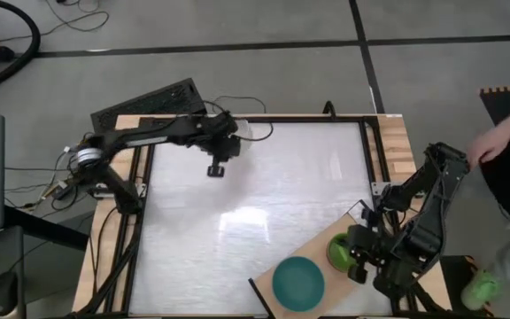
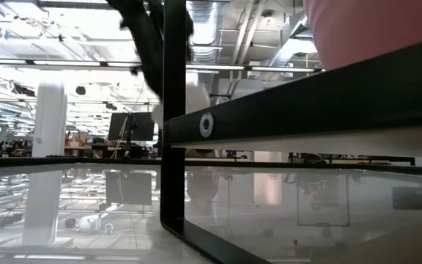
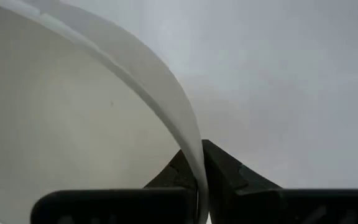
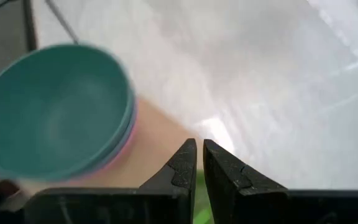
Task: Place and stack bowls onto a shelf
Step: Stack the white bowl on top of the dark green bowl on the shelf
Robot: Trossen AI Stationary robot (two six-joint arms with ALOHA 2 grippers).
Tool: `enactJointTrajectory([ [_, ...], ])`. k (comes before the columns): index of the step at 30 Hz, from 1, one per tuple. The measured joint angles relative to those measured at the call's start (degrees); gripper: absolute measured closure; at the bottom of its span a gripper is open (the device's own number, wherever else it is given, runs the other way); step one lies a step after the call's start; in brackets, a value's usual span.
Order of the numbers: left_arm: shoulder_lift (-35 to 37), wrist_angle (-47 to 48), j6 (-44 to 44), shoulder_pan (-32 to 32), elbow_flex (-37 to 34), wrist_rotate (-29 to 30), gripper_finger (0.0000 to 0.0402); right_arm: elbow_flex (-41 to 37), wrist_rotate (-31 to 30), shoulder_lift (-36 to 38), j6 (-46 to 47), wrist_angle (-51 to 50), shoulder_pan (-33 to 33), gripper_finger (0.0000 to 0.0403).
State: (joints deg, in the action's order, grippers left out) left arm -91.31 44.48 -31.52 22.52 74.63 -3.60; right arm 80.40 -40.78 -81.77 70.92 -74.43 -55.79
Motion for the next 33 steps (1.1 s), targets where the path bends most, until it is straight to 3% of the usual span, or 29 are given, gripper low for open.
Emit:
enactJointTrajectory([
  [4,9.6,2.0,0.5,-6.4,0.0,-9.0,0.0401,0.7,-1.3,0.5,-11.2,3.4,4.6,0.0345],
  [9,18.1,6.4,-14.8,-16.7,0.0,-15.1,0.0401,5.7,0.2,0.8,-38.3,13.3,12.8,0.0339],
  [11,20.1,6.1,-20.5,-21.3,0.0,-16.8,0.0401,8.1,3.5,0.8,-49.3,18.2,16.8,0.0329],
  [14,20.9,2.4,-18.9,-27.1,0.0,-17.4,0.0401,11.3,10.9,0.8,-62.1,26.3,23.3,0.0303],
  [18,20.4,-4.2,-16.9,-34.0,0.0,-17.0,0.0401,14.1,26.2,0.8,-72.7,38.2,32.2,0.0260],
  [22,19.1,-10.3,-16.8,-38.6,0.0,-17.2,0.0401,15.0,44.2,0.3,-72.7,48.1,40.0,0.0221],
  [28,16.9,-20.6,-14.7,-40.0,0.0,-21.0,0.0401,15.0,68.2,-3.5,-62.2,58.4,46.9,0.0197],
  [33,14.6,-25.1,-14.1,-40.0,0.0,-23.7,0.0401,15.0,81.6,-7.6,-54.3,65.8,48.1,0.0195],
])
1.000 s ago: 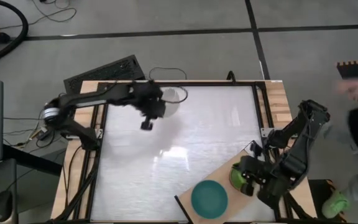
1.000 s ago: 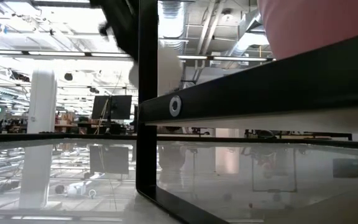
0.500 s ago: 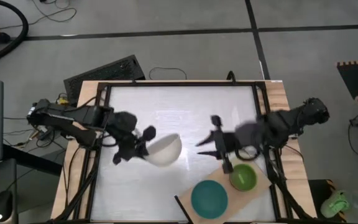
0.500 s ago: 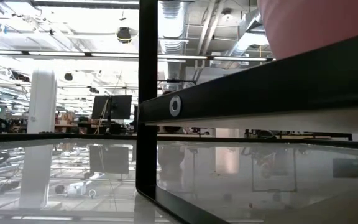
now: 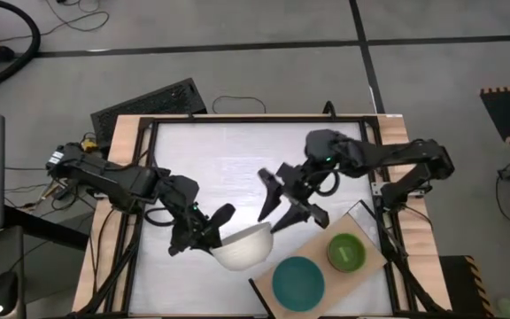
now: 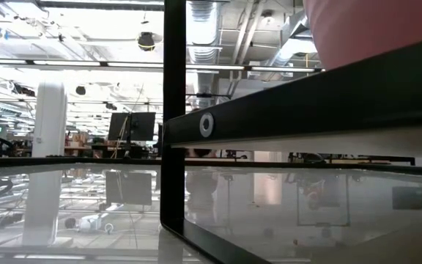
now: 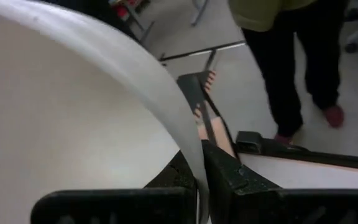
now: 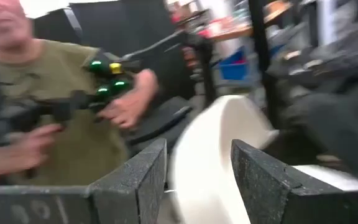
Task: Place and stack bowls onto a shelf
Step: Stack the white bowl on top of the dark green bowl on the shelf
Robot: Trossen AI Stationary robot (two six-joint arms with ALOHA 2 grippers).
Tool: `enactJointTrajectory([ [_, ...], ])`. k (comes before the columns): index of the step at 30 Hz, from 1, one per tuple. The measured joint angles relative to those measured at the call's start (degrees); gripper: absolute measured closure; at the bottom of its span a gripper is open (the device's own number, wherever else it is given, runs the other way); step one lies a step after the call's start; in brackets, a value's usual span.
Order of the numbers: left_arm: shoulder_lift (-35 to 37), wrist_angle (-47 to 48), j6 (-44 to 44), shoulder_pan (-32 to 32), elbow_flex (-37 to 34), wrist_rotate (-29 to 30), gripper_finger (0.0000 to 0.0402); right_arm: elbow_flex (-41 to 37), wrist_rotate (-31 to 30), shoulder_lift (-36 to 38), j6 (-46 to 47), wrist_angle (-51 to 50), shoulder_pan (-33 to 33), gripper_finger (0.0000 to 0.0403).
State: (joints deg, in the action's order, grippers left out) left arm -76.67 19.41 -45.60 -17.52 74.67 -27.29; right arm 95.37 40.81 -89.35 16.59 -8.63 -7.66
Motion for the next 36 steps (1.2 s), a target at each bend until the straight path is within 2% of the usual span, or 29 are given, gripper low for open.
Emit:
enactJointTrajectory([
  [4,-0.8,-0.3,0.8,0.3,0.0,-0.4,0.0401,-0.1,5.6,-2.1,4.3,1.4,-0.6,0.0197],
  [11,-1.5,-3.7,2.2,0.6,0.0,-0.8,0.0401,0.0,5.7,-1.9,2.2,-1.1,-2.4,0.0206],
  [19,-1.6,-6.4,4.6,0.5,0.0,-0.9,0.0401,0.0,6.0,-1.7,-0.3,-5.2,-2.3,0.0307],
  [22,-1.6,-6.5,4.6,0.6,-0.1,-0.5,0.0400,0.0,6.9,-1.7,-3.9,-7.1,-3.0,0.0363],
  [25,-1.7,-6.5,4.5,0.5,-0.1,0.5,0.0394,0.0,6.7,-1.7,-5.7,-7.9,-3.8,0.0373],
  [28,-1.6,-7.6,8.2,0.3,-0.1,2.0,0.0374,0.0,6.5,-1.7,-5.9,-8.9,-3.8,0.0373],
  [32,-1.5,-9.7,18.2,-0.4,-0.1,10.8,0.0328,0.0,9.1,-1.5,-5.5,-9.4,-3.0,0.0373],
  [36,-1.4,-13.2,20.3,0.0,-0.1,10.5,0.0270,0.0,9.5,-1.5,-5.3,-9.1,-3.1,0.0374],
])
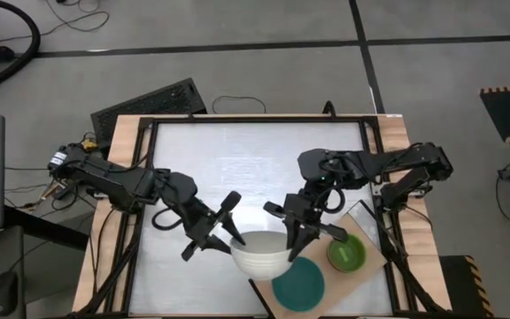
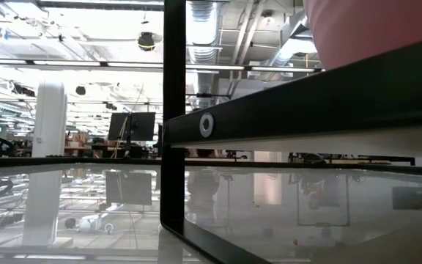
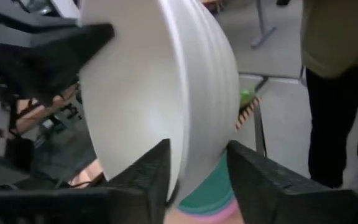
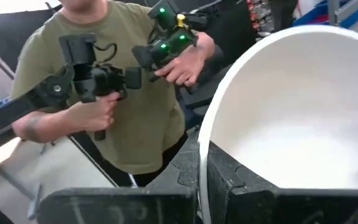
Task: Place and stack bowls onto a shelf
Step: Stack the white bowl on top of the dark green bowl on the shelf
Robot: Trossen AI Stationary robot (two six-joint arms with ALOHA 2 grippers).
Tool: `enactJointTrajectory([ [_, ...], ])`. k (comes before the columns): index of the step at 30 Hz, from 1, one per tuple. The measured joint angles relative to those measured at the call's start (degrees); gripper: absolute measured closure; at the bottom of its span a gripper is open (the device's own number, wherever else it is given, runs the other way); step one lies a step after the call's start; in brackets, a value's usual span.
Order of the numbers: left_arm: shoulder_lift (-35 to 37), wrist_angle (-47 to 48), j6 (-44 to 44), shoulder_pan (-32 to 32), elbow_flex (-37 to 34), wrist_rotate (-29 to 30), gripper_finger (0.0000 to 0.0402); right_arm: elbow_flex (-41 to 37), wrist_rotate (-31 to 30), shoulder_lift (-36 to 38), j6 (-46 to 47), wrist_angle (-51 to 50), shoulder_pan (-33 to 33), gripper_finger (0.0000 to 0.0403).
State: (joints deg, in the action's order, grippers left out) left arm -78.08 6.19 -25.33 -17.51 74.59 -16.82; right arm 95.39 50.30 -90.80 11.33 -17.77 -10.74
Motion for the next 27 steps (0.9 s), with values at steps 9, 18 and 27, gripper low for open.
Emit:
enactJointTrajectory([
  [9,1.5,-1.6,10.8,-0.5,0.2,1.7,0.0186,-0.1,-0.8,-0.5,3.6,-4.1,0.2,0.0375],
  [18,6.0,2.7,16.9,-0.5,0.2,12.6,0.0183,-0.1,-14.9,0.6,3.6,-24.1,-6.2,0.0375],
  [27,10.3,6.9,29.7,-0.5,0.2,24.5,0.0182,-0.1,-39.6,1.9,3.2,-34.3,-21.3,0.0375],
])
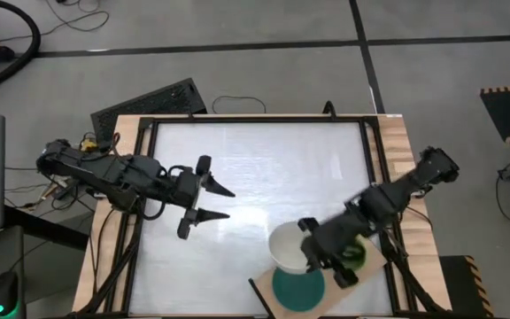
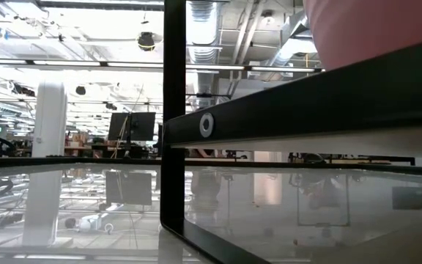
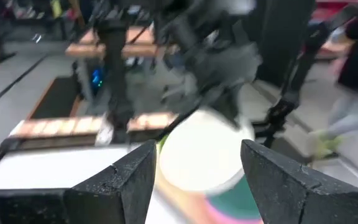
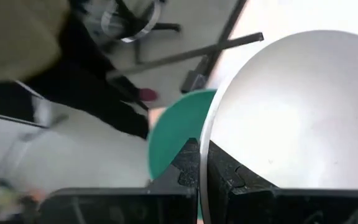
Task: Place and stack bowls onto a shelf
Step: Stack the white bowl on top of the dark green bowl on the shelf
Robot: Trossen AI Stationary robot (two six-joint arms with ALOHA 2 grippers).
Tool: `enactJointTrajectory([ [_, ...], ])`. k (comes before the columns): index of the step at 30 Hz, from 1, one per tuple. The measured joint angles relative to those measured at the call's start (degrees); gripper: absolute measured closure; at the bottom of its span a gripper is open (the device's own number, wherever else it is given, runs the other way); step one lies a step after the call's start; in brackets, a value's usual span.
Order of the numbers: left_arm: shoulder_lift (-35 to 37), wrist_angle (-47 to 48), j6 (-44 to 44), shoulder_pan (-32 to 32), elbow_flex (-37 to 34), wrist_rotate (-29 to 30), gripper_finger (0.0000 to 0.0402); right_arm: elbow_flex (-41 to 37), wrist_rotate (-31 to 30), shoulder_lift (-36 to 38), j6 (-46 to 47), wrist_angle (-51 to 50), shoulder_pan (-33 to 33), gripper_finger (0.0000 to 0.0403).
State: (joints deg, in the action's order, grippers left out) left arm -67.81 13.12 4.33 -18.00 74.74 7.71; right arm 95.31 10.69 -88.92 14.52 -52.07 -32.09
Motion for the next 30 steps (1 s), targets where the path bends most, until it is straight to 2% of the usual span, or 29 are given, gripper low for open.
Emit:
enactJointTrajectory([
  [5,0.6,5.6,2.2,0.0,-0.1,2.2,0.0182,0.0,-9.3,-2.0,-3.9,-4.4,-7.4,0.0375],
  [12,0.7,11.2,5.9,0.0,-0.1,2.0,0.0182,0.0,-18.2,-2.3,-0.4,-2.6,-10.8,0.0375],
  [16,0.7,12.6,8.2,0.0,-0.1,2.3,0.0182,0.0,-18.4,-2.4,-0.5,-0.4,-11.6,0.0375],
  [22,0.7,15.1,9.0,0.0,-0.1,2.5,0.0182,0.2,-17.7,-6.4,-2.4,-0.3,-13.9,0.0375],
  [30,0.7,16.2,10.5,0.0,-0.1,3.2,0.0182,4.5,-18.3,-10.7,-2.4,-1.4,-14.7,0.0375],
])
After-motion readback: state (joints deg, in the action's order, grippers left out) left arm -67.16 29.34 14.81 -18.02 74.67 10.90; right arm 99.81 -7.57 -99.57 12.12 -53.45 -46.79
